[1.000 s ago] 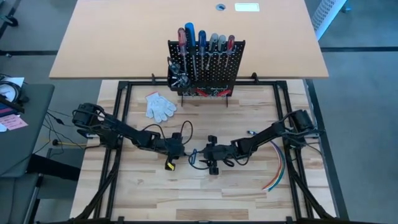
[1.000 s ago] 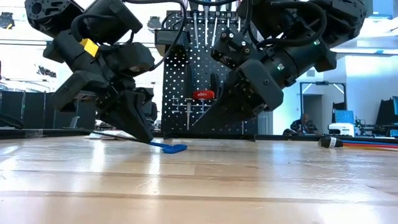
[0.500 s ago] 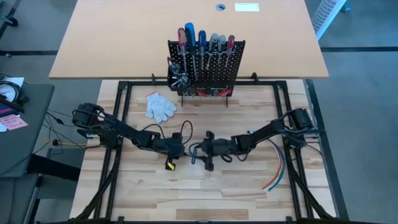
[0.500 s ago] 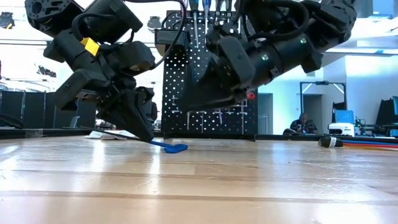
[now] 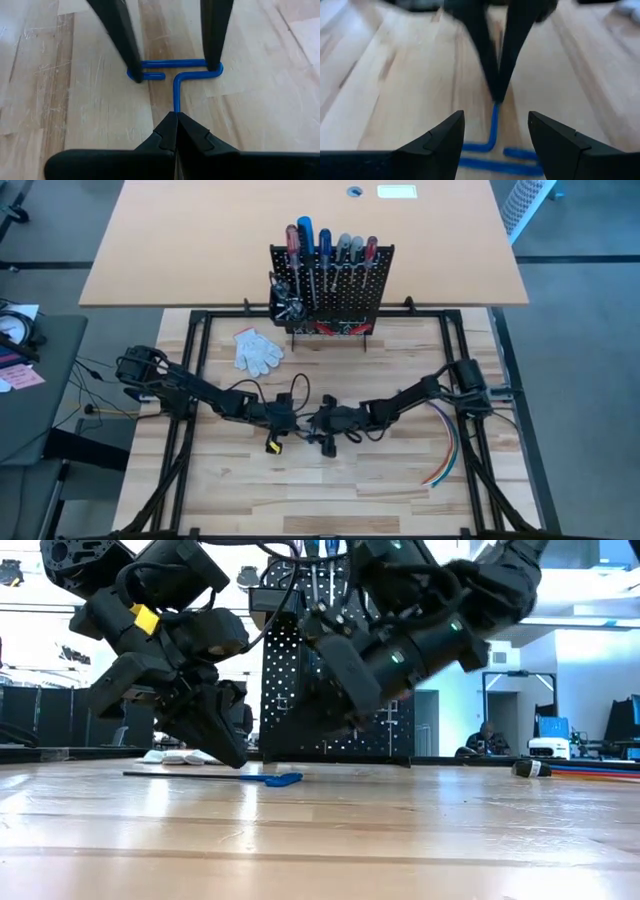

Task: Hang tools onto peg board
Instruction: Hang the blue pick tool on the peg board

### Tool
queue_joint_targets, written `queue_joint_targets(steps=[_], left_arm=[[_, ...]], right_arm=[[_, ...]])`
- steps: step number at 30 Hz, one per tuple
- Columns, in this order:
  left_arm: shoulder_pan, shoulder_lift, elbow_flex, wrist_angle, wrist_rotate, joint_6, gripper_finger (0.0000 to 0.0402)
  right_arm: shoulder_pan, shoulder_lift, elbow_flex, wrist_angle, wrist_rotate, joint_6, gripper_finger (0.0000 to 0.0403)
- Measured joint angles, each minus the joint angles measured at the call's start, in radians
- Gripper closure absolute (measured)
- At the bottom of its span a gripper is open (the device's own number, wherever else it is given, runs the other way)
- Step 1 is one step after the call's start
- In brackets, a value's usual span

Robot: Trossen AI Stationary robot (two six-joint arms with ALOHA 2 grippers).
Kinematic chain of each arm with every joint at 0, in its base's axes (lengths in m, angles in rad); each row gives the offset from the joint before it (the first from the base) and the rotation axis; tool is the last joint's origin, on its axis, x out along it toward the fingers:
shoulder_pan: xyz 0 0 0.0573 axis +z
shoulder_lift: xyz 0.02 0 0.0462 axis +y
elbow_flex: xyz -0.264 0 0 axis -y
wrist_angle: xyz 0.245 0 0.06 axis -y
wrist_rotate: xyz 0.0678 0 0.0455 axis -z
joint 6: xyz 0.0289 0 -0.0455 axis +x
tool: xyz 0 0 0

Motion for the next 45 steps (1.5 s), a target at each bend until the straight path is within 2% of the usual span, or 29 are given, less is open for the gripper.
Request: queue_joint_targets(steps=[7,14,17,20,23,24,33,39,45], left_arm=[[-0.002,-0.012,0.000,-0.048,-0.057,-0.008,0.0401],[-0.009,-0.084,0.004,-0.105,-0.074,-0.017,0.0401],[-0.026,-0.143,0.004,-0.179,-0.114,-0.038,0.0401],[-0.064,-0.208,0.004,-0.272,-0.191,-0.069,0.0401],[-0.117,-0.266,0.005,-0.333,-0.281,-0.112,0.0401],[-0.137,-0.285,0.004,-0.364,-0.308,-0.129,0.0401],[-0.354,-0.325,-0.063,-0.407,-0.558,-0.313,0.0402],[-0.388,-0.316,-0.175,-0.220,-0.575,-0.399,0.0391],[-0.387,-0.317,-0.275,-0.082,-0.531,-0.413,0.0336]], right_arm=[[-0.005,0.011,0.029,-0.022,-0.010,-0.001,0.0179],[-0.013,0.098,0.069,-0.023,-0.040,-0.015,0.0216],[-0.016,0.116,0.132,-0.139,-0.035,-0.017,0.0250],[-0.019,0.116,0.179,-0.269,-0.030,-0.027,0.0307],[-0.022,0.116,0.180,-0.296,-0.011,-0.027,0.0377],[-0.021,0.116,0.180,-0.298,-0.011,-0.027,0.0387],[-0.021,0.119,0.169,-0.240,-0.011,-0.018,0.0400],[-0.021,0.122,0.169,-0.197,-0.017,0.007,0.0402],[-0.019,0.123,0.167,-0.165,-0.021,0.008,0.0402]])
